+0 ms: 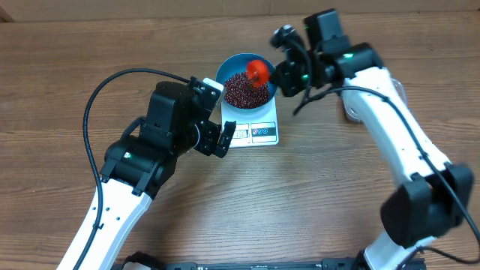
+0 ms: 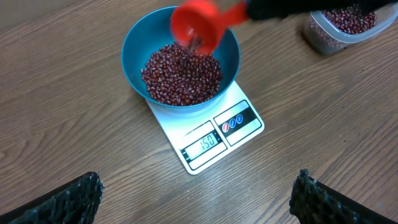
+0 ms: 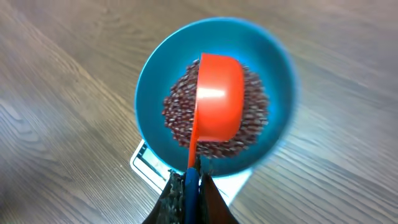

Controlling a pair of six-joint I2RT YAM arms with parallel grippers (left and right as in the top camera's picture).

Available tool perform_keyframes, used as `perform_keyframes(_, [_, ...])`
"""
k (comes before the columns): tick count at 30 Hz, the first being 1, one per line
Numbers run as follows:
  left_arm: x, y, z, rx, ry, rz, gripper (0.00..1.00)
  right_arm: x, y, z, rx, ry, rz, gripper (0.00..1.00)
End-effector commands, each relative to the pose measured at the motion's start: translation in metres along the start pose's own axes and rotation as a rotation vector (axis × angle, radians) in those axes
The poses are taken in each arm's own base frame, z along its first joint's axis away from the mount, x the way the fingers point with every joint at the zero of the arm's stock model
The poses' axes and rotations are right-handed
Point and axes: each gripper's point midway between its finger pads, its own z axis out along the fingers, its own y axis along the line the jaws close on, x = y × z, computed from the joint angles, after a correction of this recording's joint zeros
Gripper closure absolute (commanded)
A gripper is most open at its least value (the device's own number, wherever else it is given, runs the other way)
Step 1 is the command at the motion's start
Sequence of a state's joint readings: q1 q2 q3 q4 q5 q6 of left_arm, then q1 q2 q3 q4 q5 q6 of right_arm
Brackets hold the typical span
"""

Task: Scoop item into bowl and weigh 150g on scale
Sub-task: 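Carry the red cup back over the clear bean tub with right gripper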

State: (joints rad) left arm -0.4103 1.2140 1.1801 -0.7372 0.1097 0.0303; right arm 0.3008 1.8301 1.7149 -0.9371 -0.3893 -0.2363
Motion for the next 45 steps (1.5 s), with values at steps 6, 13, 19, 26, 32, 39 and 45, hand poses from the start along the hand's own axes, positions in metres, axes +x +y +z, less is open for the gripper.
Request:
perform_keyframes(6, [0.001,-0.001,0.003,0.011,0.008,0.015,0.00,-0.010,-0.051,-0.099,0.132,-0.158,0.099,0.96])
perform_keyframes(13, [0.001,-0.001,0.003,0.011,0.008,0.015,0.00,0.019,-0.109,-0.142,0.234,-0.170,0.250,0.96])
perform_keyframes(19, [0.001,-0.001,0.003,0.011,0.008,0.015,0.00,0.045,-0.143,-0.165,0.294,-0.164,0.358,0.96])
perform_keyframes(26, [0.001,-0.001,0.003,0.011,0.008,0.015,0.00,0.067,-0.166,-0.183,0.337,-0.158,0.439,0.96])
perform_keyframes(32, [0.001,-0.001,0.003,0.011,0.008,0.015,0.00,0.076,-0.175,-0.191,0.357,-0.158,0.474,0.96])
perform_keyframes(39, [0.001,-0.001,0.003,0.011,0.008,0.015,0.00,0.077,-0.176,-0.191,0.358,-0.157,0.475,0.96])
perform_keyframes(45, [0.001,-0.001,0.003,0.011,0.008,0.015,0.00,0.087,-0.183,-0.194,0.423,-0.116,0.491,0.97])
